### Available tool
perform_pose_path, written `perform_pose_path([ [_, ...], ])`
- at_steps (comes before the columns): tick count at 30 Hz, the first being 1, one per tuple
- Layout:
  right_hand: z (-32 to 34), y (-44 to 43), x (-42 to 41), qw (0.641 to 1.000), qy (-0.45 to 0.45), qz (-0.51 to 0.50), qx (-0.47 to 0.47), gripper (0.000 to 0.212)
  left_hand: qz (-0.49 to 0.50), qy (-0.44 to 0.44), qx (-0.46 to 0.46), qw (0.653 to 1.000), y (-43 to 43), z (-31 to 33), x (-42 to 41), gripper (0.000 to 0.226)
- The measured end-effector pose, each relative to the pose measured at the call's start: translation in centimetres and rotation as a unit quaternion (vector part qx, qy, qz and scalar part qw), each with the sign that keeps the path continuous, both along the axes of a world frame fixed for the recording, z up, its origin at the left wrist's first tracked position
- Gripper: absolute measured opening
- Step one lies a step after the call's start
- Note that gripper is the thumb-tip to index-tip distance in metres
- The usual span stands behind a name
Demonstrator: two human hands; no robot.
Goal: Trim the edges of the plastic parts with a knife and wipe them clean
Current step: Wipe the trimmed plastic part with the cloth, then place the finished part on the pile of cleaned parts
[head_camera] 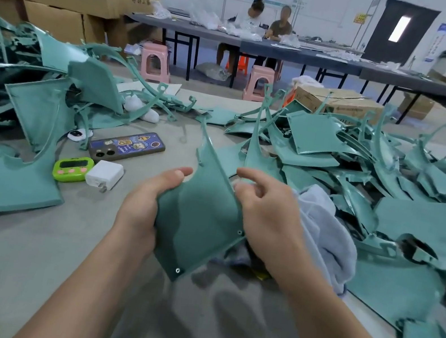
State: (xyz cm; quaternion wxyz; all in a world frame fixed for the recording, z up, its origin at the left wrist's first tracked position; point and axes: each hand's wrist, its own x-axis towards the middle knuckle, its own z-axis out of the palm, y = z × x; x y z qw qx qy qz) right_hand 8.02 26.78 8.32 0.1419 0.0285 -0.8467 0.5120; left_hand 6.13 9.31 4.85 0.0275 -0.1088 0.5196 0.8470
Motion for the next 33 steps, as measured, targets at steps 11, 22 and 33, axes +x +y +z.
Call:
perform_pose_path([
  [11, -2.0, 1.6, 3.0, 0.934, -0.131, 0.031, -0.332, 0.017, -0.151, 0.043, 0.064, 0.986, 1.5, 0.2, 1.9, 0.042],
  [22, -0.5, 10.5, 11.8, 0.989, -0.066, 0.002, -0.134, 0.013, -0.225, 0.165, -0.151, 0.948, 7.7, 3.2, 7.6, 0.034],
  [33, -5.5, 19.3, 36.3, 0.872, 0.005, -0.223, -0.436, 0.032, -0.439, 0.133, -0.126, 0.880, 25.2, -0.2, 24.7, 0.020],
])
